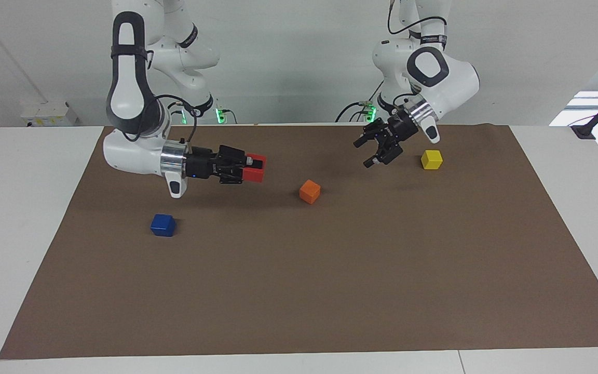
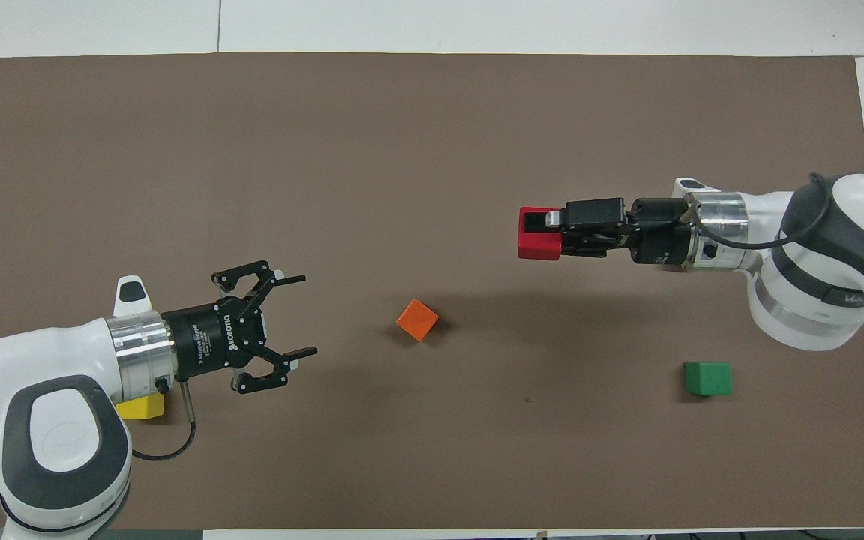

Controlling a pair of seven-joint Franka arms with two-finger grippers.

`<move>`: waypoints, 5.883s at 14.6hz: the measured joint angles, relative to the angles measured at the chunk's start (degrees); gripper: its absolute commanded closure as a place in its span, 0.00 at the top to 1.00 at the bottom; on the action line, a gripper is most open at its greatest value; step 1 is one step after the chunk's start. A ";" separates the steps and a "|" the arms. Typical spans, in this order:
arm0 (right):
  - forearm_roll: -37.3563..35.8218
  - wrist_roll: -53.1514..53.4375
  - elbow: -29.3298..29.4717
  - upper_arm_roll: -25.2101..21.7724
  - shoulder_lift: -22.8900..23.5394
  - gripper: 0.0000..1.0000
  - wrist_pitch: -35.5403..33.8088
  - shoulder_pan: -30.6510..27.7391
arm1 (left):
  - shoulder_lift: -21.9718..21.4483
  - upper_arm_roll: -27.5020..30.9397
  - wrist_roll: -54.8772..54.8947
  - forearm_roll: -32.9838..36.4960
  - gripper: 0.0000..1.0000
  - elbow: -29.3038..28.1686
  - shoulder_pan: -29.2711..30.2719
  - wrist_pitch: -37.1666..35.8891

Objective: Transfer red block to right arm and stack on blue block

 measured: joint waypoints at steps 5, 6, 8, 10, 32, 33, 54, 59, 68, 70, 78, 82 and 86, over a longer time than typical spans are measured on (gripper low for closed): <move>-32.35 11.36 4.30 0.00 0.17 0.00 3.86 -0.44 | 10.44 0.04 5.21 23.18 1.00 15.10 3.79 -6.11; -37.36 12.97 4.32 -0.03 0.35 0.00 3.89 -0.83 | 12.01 0.04 8.58 26.45 1.00 17.18 4.21 -7.06; -46.17 16.30 4.33 -0.03 0.81 0.00 3.89 -2.02 | 14.78 0.07 17.90 35.25 1.00 21.58 5.27 -10.19; -51.16 17.17 4.32 -0.08 1.16 0.00 3.89 -3.23 | 17.41 0.18 25.45 42.31 1.00 26.49 5.95 -13.03; -59.17 18.37 1.40 0.06 8.70 0.00 13.33 -5.38 | 14.12 4.95 42.31 56.93 1.00 37.12 4.60 -32.90; -59.18 18.00 1.40 0.07 8.58 0.00 13.15 -5.37 | 14.11 6.07 42.61 56.35 1.00 37.12 4.36 -32.89; -59.18 14.62 -0.18 -0.04 7.89 0.12 13.99 -6.18 | 14.11 6.97 44.19 56.05 1.00 39.00 2.32 -32.99; -59.19 14.62 -0.28 0.06 7.89 0.87 14.00 -6.16 | 14.11 6.99 44.19 56.05 1.00 39.04 2.31 -32.99; -59.19 14.62 -0.52 0.08 7.87 0.97 14.19 -6.12 | 14.11 6.99 44.19 56.05 1.00 39.04 1.96 -32.99; -59.19 14.62 -0.09 0.15 7.77 0.97 14.37 -6.00 | 14.10 7.02 44.19 56.05 1.00 39.04 1.95 -32.99; -59.19 14.52 1.84 0.81 1.50 1.00 14.00 -5.83 | 14.02 7.46 44.19 56.05 1.00 39.04 2.01 -32.99; -59.20 14.52 2.98 0.82 -4.96 1.00 10.76 -5.83 | 14.02 7.48 44.19 56.05 1.00 39.05 2.01 -32.99; -59.30 14.52 8.67 0.76 -10.02 1.00 -3.23 -5.92 | 14.02 7.48 44.19 56.05 1.00 39.04 2.01 -32.99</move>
